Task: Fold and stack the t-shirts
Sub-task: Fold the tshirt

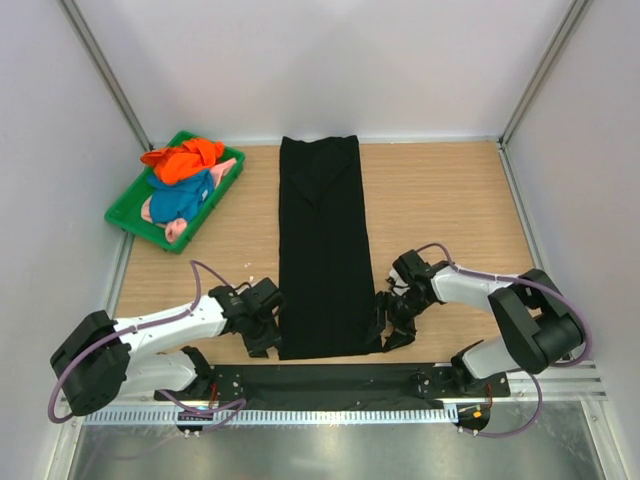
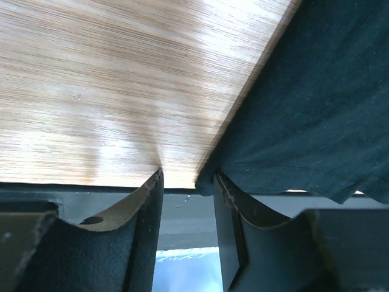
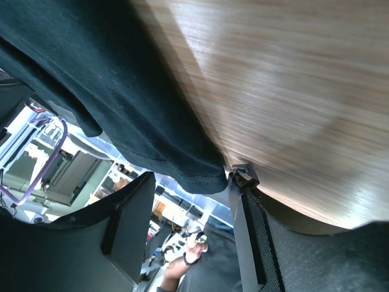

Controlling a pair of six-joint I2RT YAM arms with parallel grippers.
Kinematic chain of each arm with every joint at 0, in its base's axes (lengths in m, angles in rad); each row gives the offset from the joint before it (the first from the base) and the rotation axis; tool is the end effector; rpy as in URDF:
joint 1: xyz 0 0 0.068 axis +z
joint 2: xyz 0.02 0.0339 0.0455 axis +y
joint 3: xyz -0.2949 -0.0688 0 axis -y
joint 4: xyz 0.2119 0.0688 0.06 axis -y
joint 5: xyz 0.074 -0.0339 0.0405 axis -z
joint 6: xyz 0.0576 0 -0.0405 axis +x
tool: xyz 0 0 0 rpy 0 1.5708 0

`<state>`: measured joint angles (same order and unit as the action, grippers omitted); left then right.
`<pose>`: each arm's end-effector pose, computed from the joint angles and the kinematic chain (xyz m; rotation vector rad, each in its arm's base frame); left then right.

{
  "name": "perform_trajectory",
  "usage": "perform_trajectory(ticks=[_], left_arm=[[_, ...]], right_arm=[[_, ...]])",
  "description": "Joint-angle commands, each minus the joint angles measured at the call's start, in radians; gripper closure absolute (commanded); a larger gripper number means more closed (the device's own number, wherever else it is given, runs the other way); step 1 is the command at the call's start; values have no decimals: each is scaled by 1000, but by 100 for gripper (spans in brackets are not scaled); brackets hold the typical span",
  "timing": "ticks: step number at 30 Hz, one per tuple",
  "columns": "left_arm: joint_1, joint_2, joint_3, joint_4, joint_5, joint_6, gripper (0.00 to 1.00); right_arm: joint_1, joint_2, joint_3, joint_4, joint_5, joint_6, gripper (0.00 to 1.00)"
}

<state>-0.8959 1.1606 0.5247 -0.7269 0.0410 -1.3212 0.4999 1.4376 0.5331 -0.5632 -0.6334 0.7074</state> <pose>0.0829 -0.1074 0.1776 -0.6414 3.0017 -0.3148 0.1341 0.1121 0.1565 -0.2383 -2.7377 -0.8218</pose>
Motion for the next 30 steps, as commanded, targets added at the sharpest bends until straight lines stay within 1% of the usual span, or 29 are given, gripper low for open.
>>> perform_trajectory(ticks=[1, 6, 7, 10, 13, 16, 22, 23, 25, 28, 30], left_arm=[[8, 13, -3, 20, 0, 20, 61], [25, 13, -22, 58, 14, 28, 65], [28, 14, -20, 55, 16, 30, 65], [31, 14, 15, 20, -21, 53, 64], [34, 16, 31, 23, -32, 74, 64], [40, 30, 34, 52, -27, 88, 63], [64, 40, 52, 60, -33, 119, 62], [66, 34, 58, 64, -64, 132, 61], [72, 27, 69, 72, -76, 142, 59], [81, 33, 60, 104, -47, 151, 58], [81, 56, 54, 116, -1, 146, 59]], right_arm=[[14, 40, -15, 75, 133, -29, 41], [15, 50, -5, 88, 155, -29, 44], [15, 49, 2, 80, 178, -37, 44], [14, 30, 30, 5, 243, -75, 42], [14, 17, 54, -26, 305, -101, 41], [14, 29, 67, -17, 304, -97, 41], [14, 61, 85, 25, 304, -91, 41], [15, 75, 88, 31, 299, -94, 41], [15, 87, 94, 42, 288, -95, 42], [15, 98, 82, 66, 245, -94, 43], [17, 95, 73, 77, 230, -92, 43]])
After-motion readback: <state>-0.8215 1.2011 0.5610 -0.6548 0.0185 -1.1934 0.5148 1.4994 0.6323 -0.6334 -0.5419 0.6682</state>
